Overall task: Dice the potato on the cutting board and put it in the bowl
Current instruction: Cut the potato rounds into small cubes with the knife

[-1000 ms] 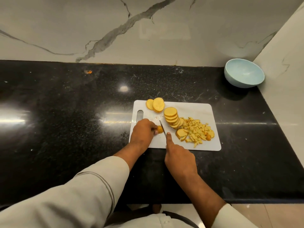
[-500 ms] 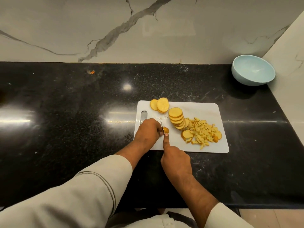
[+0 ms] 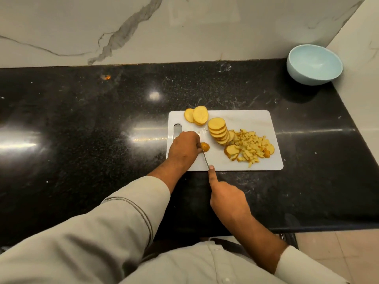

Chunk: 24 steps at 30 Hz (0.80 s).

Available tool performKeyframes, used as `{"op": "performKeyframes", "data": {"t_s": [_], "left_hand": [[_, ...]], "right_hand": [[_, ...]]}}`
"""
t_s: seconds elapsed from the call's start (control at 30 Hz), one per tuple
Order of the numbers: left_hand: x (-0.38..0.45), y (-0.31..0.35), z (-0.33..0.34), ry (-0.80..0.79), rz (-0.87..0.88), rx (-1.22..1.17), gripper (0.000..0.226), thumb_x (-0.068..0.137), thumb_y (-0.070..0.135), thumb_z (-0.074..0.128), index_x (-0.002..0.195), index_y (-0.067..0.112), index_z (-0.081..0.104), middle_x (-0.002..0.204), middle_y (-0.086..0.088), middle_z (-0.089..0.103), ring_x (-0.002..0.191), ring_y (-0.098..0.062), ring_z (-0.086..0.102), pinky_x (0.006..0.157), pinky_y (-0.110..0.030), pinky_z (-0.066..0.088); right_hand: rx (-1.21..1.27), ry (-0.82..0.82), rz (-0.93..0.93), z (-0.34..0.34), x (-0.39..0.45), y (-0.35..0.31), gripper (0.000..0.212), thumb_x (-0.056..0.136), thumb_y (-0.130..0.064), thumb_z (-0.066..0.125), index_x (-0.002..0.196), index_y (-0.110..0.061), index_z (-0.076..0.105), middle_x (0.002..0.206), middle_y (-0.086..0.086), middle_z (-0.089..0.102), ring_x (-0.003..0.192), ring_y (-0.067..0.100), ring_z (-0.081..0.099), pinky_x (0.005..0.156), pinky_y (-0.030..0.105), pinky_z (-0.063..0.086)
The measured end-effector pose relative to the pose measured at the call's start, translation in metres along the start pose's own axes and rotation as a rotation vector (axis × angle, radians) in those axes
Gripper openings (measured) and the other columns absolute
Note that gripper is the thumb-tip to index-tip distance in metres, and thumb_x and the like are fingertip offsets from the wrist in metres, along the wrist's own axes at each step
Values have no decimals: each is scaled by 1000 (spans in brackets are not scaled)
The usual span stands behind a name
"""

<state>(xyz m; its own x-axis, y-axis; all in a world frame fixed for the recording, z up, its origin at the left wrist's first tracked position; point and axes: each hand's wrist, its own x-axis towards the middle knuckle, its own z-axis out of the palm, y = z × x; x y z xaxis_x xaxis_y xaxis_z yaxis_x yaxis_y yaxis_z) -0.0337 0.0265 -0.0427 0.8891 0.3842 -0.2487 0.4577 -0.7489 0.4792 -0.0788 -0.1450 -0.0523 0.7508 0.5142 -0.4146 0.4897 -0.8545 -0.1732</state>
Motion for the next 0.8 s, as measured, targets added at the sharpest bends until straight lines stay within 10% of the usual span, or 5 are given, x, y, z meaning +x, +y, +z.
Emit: {"op": "performKeyframes", "data": {"t_s": [0.33,0.6,0.8], "left_hand": [[3,6,-4,-51,-93,-148,37,68,27,85,98,16,66,85,1,57,81,-19,57,70,-28,46],[-9,45,15,-39,-26,-19,24,79,29,76,96,15,69,96,-7,66,82,-22,58,68,-28,38],[-19,68,35,27,36,-61,18,82,26,72,89,10,68,90,-10,66,81,-28,60,62,-28,34]], "right_hand": [[67,104,75,-3,-10,32,65,101,-26,34,152,-30,-6,79,-5,52,66,12,57,59,31,49],[88,208,139,0,-13,50,62,101,-28,37,153,-30,4,65,-9,41,51,6,41,45,24,31],[141,235,141,-1,-24,72,60,101,-26,37,153,-31,7,62,-10,37,54,9,46,52,27,44]]}}
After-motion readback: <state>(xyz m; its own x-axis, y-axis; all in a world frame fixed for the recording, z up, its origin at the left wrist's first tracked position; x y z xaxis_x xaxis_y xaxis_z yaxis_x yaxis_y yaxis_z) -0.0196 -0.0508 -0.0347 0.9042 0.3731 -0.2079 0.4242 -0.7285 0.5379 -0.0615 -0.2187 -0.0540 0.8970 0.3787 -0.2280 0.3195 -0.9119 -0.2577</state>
